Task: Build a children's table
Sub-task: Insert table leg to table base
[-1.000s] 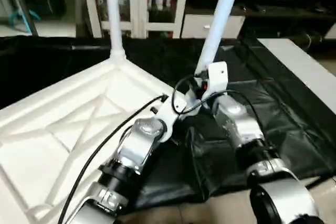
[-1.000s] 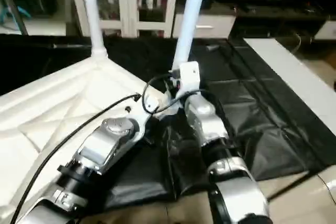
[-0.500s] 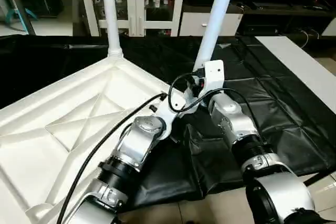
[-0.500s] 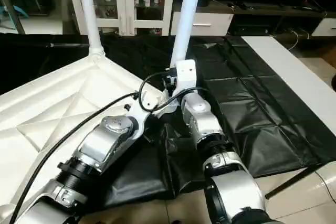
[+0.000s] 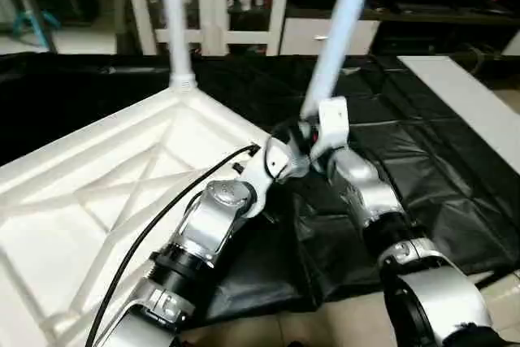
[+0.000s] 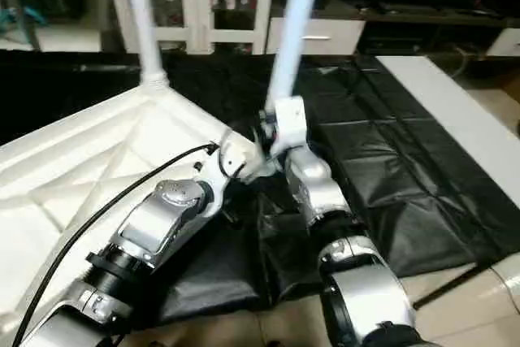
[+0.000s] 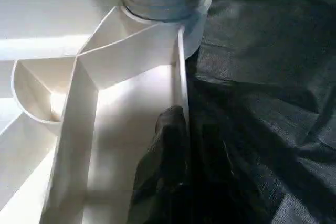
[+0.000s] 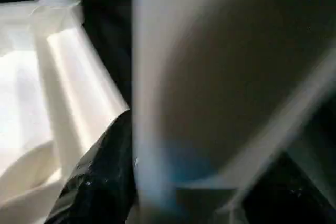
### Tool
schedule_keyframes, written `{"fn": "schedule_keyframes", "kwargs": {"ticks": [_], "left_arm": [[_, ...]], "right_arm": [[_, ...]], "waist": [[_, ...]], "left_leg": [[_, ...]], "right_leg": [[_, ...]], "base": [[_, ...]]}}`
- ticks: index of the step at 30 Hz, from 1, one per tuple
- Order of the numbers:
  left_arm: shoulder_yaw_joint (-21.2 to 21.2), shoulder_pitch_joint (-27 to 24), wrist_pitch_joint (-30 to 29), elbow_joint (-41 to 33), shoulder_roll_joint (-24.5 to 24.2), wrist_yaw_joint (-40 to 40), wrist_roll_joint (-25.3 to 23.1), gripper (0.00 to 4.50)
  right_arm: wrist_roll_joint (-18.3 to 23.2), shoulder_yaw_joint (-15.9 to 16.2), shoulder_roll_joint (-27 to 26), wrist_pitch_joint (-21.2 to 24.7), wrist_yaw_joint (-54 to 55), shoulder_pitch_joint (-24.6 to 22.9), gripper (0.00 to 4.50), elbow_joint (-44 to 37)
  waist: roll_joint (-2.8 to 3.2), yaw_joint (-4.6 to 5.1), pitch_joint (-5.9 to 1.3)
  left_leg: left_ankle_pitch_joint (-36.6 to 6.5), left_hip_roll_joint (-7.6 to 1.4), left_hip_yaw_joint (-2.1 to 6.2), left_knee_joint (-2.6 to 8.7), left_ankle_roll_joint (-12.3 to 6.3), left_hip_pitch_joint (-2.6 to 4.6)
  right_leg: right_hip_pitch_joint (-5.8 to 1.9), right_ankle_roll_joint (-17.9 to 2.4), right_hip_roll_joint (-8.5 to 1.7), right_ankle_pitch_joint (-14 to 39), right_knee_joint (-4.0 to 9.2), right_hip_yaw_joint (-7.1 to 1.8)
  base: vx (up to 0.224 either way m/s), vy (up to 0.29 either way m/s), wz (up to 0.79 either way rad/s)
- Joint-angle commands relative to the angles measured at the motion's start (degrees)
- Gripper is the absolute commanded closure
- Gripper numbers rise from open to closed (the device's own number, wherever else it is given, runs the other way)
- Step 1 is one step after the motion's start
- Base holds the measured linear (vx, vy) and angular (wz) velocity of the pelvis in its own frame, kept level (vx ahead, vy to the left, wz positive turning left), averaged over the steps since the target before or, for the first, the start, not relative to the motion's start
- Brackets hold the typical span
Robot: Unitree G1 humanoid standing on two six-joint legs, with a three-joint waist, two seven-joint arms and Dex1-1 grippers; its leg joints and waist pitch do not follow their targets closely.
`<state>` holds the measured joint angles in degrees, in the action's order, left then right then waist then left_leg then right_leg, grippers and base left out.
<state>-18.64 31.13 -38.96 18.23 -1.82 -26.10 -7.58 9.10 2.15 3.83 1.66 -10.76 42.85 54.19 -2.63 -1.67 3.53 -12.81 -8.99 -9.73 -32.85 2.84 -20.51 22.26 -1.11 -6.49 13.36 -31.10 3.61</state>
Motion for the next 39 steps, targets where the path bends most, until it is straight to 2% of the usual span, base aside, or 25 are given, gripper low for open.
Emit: {"fn": "schedule_keyframes", "kwargs": {"ticks": [1,2,3,4,5,7,8,9,11,14,16,22,24,28,33,39], "left_arm": [[-1.2,-0.5,0.4,-0.1,-0.1,-1.3,0.3,4.50],[-1.2,-0.5,0.5,-0.2,-0.2,-1.3,0.3,4.50],[-1.2,-0.5,0.5,-0.2,-0.3,-1.3,0.3,4.50],[-1.1,-0.5,0.5,-0.2,-0.5,-1.4,0.4,4.50],[-1.2,-0.5,0.5,-0.3,-0.5,-1.4,0.4,4.50],[-1.2,-0.6,0.5,-0.4,-0.7,-1.5,0.5,4.50],[-1.2,-0.6,0.5,-0.5,-0.8,-1.6,0.5,4.50],[-1.2,-0.6,0.5,-0.5,-0.8,-1.6,0.5,4.50],[-1.3,-0.6,0.4,-0.6,-1.0,-1.7,0.5,4.50],[-1.3,-0.6,0.3,-0.7,-1.0,-1.8,0.6,4.50],[-1.3,-0.6,0.3,-0.8,-1.1,-1.9,0.6,4.50],[-1.3,-0.7,0.2,-1.1,-1.4,-1.9,0.6,4.50],[-1.3,-0.7,0.2,-1.2,-1.5,-1.9,0.6,4.50],[-1.4,-0.8,0.0,-1.5,-1.7,-2.2,0.6,4.50],[-1.6,-0.8,0.0,-1.3,-1.7,-2.3,0.7,4.50],[-2.8,-1.3,0.1,-2.1,-2.6,-4.2,0.8,4.50]], "right_arm": [[-0.5,-0.5,1.2,1.0,-0.5,-0.1,1.48,0.8],[-0.6,-0.2,1.2,0.9,-1.4,-0.1,1.41,0.2],[-0.5,-0.2,1.1,0.8,-1.8,-0.1,1.41,0.0],[-0.3,-0.1,1.0,0.7,-3.5,-0.1,1.41,-0.9],[-0.2,-0.1,1.0,0.7,-4.0,-0.1,1.41,-1.1],[-0.3,-0.2,0.9,0.7,-5.0,-0.2,1.41,-1.4],[-0.3,-0.2,0.9,0.6,-5.6,-0.3,1.41,-1.6],[-0.3,-0.2,0.9,0.7,-6.1,-0.4,1.41,-1.9],[-0.2,0.1,1.0,0.8,-7.3,-0.9,1.41,-2.8],[-0.3,0.4,1.2,0.9,-8.4,-1.6,1.41,-3.9],[-0.3,0.3,1.3,1.0,-9.1,-1.9,1.41,-4.7],[0.7,-0.1,2.0,2.2,-12.6,-4.2,1.41,-9.7],[0.9,-0.2,2.3,2.3,-13.3,-4.9,1.41,-10.8],[1.5,-0.5,3.2,2.8,-14.5,-6.1,1.41,-13.1],[1.6,-1.3,4.1,3.8,-15.5,-6.9,1.41,-15.0],[1.9,-1.7,5.9,5.8,-17.5,-9.0,1.41,-19.2]], "waist": [[-0.18,0.01,-2.81],[-0.02,-0.29,-2.69],[-0.01,-0.30,-2.72],[-0.14,-0.24,-2.86],[-0.14,-0.31,-3.02],[-0.17,-0.49,-3.35],[-0.10,-0.57,-3.40],[-0.08,-0.54,-3.34],[-0.22,-0.47,-3.20],[-0.33,-0.53,-3.18],[-0.20,-0.61,-3.19],[-0.34,-0.59,-3.30],[-0.41,-0.64,-3.34],[-0.50,-0.71,-3.42],[-0.52,-0.85,-3.47],[-0.40,-1.37,-3.63]], "left_leg": [[-19.5,-4.00,1.28,5.68,0.37,0.78],[-19.9,-4.08,0.82,5.63,0.36,1.30],[-20.9,-4.07,0.71,5.54,0.50,1.48],[-21.6,-3.93,0.78,5.48,0.62,1.12],[-20.6,-3.97,0.81,5.45,0.58,0.99],[-15.7,-4.05,0.58,5.28,-0.16,0.50],[-15.4,-4.08,0.49,5.27,-0.42,0.58],[-15.9,-4.07,0.36,5.28,-0.60,0.59],[-19.9,-3.91,0.19,5.15,-0.30,0.68],[-19.9,-3.96,0.07,5.05,0.10,0.36],[-19.8,-4.05,-0.05,5.02,0.48,0.45],[-18.1,-4.08,0.11,5.12,0.52,-0.10],[-17.8,-4.06,0.01,5.01,0.42,0.04],[-16.2,-4.05,0.00,4.93,-0.13,-0.19],[-15.4,-4.05,-0.10,4.81,-0.38,-0.11],[-12.8,-4.07,-0.33,4.63,-1.11,-0.04]], "right_leg": [[-1.21,-6.9,-2.76,12.2,2.78,-2.01],[-0.62,-7.1,-2.74,14.6,3.06,-2.07],[-0.34,-7.1,-2.72,15.9,3.20,-2.09],[-0.45,-6.4,-2.81,18.3,3.33,-2.14],[-0.58,-6.3,-2.86,17.5,3.22,-2.19],[-0.87,-7.1,-2.66,11.7,2.53,-2.22],[-0.78,-7.5,-2.61,11.2,2.50,-2.19],[-0.63,-7.8,-2.49,11.8,2.62,-2.15],[-0.02,-7.0,-2.49,18.0,3.25,-2.15],[0.16,-5.7,-2.51,20.2,3.37,-2.19],[0.30,-5.0,-2.47,21.1,3.47,-2.12],[-0.18,-4.5,-2.33,20.1,3.19,-1.98],[-0.06,-4.7,-2.35,19.9,3.19,-2.03],[-0.35,-5.0,-2.37,19.1,3.07,-2.00],[-0.39,-5.5,-2.34,18.7,3.03,-2.01],[-0.65,-6.7,-2.16,14.1,2.53,-2.04]], "base": [[0.000,0.000,0.00],[0.000,0.000,0.00],[0.000,0.000,0.00],[0.000,0.000,0.00],[0.000,0.000,0.00],[0.000,0.000,0.00],[0.000,0.000,0.00],[0.000,0.000,0.00],[0.000,0.000,0.00],[0.000,0.000,0.00],[0.000,0.000,0.00],[0.000,0.000,0.00],[0.000,0.000,0.00],[0.000,0.000,0.00],[0.000,0.000,0.00],[0.000,0.000,0.00]]}}
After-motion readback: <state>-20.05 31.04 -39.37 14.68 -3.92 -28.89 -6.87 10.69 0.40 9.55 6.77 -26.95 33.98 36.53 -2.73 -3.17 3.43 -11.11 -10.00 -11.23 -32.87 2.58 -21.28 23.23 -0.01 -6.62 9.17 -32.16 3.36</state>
